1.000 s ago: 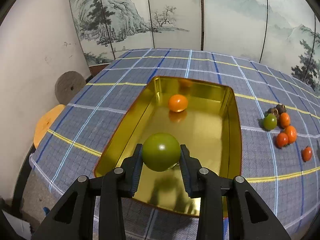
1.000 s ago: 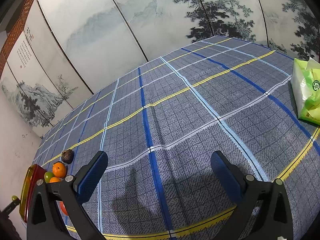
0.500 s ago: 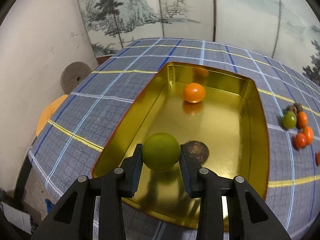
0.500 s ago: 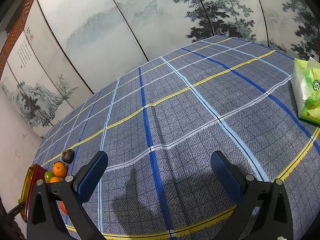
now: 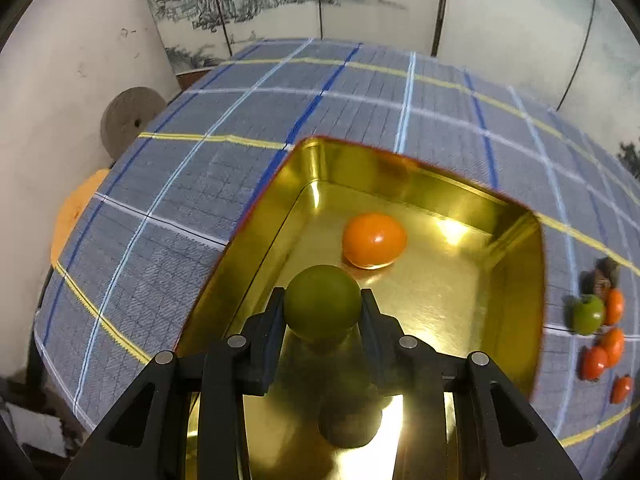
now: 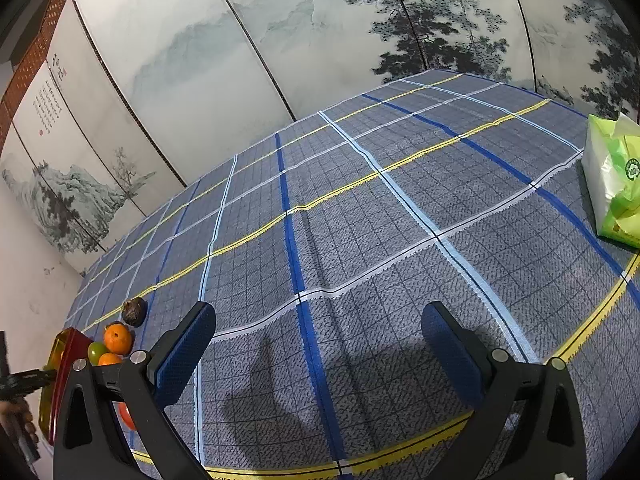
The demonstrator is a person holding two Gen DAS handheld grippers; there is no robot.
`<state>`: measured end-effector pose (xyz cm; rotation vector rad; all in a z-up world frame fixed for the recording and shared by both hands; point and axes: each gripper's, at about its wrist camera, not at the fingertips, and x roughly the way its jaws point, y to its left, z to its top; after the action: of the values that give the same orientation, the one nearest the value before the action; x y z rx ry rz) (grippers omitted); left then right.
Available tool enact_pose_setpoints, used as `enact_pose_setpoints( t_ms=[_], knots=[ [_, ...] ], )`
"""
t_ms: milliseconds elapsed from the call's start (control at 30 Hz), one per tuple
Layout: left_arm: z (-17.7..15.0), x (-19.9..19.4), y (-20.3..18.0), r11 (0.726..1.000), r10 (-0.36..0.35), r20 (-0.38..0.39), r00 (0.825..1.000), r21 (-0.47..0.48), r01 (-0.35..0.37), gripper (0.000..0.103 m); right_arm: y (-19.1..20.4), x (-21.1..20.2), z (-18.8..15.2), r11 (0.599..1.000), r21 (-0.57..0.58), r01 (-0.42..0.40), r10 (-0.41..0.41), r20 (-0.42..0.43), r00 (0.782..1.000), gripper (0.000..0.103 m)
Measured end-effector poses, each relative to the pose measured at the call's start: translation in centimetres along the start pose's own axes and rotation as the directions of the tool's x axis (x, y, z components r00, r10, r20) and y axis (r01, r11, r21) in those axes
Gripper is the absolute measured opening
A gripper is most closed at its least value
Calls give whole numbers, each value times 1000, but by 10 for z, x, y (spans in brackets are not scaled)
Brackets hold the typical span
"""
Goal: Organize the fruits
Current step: 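Open the left tool to release the green tomato in the tin, then reach the right tool to the red tomato and close on it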
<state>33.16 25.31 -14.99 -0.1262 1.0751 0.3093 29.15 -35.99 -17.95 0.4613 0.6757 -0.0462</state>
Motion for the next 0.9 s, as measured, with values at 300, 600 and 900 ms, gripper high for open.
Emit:
enact_pose_setpoints(
  t_ms=[300, 600, 900],
  knots=[
    [4, 15, 4, 999, -4, -32, 999, -35, 3, 37, 0, 0, 0, 1000, -4, 3, -3, -4, 1000, 103],
    [-3, -4, 11, 999, -25, 39, 999, -35, 27, 82, 1, 0, 0, 1000, -3, 13, -13, -14, 1000, 103],
    [-43, -100, 50, 968, -219, 305, 927, -53, 246, 84, 34, -10, -17, 990, -143, 13, -23, -70, 997, 103]
  ],
)
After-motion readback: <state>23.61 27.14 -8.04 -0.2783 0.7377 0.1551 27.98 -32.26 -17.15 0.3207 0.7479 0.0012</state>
